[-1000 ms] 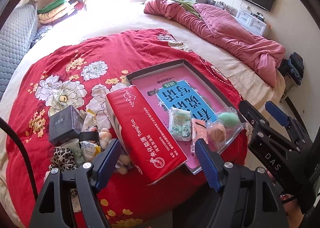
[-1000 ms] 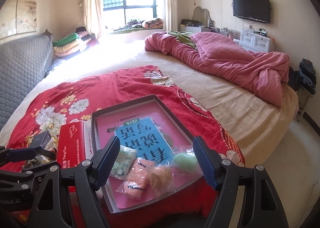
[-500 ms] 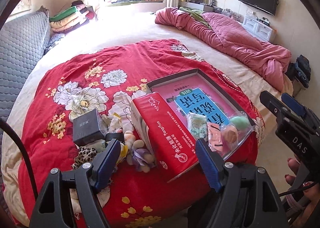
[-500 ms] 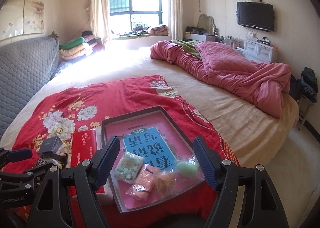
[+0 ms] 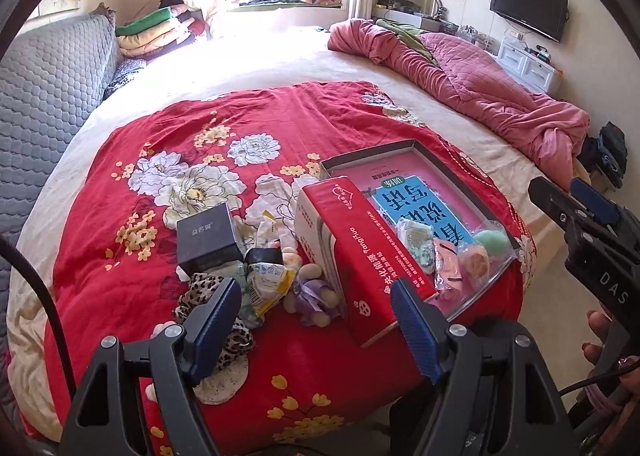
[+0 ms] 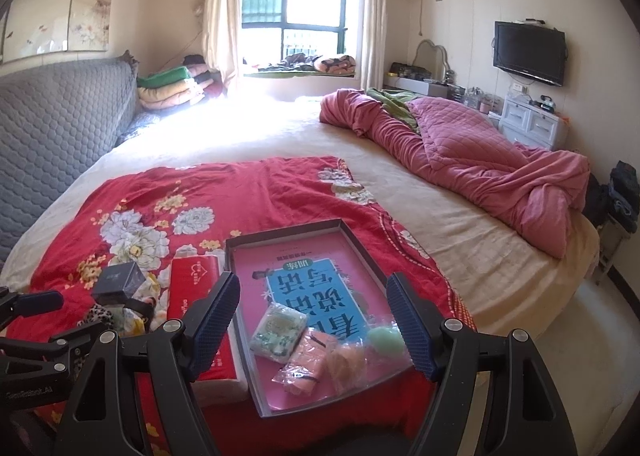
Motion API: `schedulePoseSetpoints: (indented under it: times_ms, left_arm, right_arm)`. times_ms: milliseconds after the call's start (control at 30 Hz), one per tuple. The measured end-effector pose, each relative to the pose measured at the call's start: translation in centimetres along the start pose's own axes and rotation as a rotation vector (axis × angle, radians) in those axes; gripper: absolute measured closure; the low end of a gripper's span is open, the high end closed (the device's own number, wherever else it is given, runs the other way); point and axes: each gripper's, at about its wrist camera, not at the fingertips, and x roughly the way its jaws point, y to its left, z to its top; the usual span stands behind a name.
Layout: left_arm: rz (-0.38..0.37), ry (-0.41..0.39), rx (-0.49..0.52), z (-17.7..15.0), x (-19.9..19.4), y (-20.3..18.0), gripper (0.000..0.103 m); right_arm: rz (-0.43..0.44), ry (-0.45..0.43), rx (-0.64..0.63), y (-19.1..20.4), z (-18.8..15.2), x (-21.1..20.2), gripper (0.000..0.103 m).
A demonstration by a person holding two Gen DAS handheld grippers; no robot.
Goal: Organize soft objects
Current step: 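Move both tools back over the pile of soft items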
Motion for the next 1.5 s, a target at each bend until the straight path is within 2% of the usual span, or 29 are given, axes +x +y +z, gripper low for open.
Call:
schedulePoseSetpoints:
  times_ms: [200,333,900,1200,1367,1500]
  left_arm:
    - [0.009,-0.005,-0.031,-0.7,-1.0,2.1,0.027]
    - [0.055,-0.010,-0.052,-1.2,-1.6,3.8,0.027]
    - [0.152,-0.027,-0.234,-3.0,-5.0,13.5,0.027]
    - [0.156,0.015,-0.282,-5.4,-3.6,16.2,0.026]
    - [0.144,0.028,-0.237,-6.1,-1.7,15.6,0.026]
    - [0.113,0.078,-0.186,-5.8,1.2,14.7,0.026]
  right_arm:
    - [0.055,-0.007,-0.053,2.7,0.0,-0.8,0.026]
    - [0.074,0.003,-0.095,4.3,-0.1,-1.0,0.026]
    - [0.186,-0.008,-0.195,8.8,-0.5,-2.0,0.026]
    - [0.227,0.014,-0.258,11.1,-1.9,-1.2,0.026]
    - [0.249,0.036,-0.287,12.4,-3.2,0.1,0.026]
    - [0.277,0.058,-0.322,13.7,-4.2,1.4,0.026]
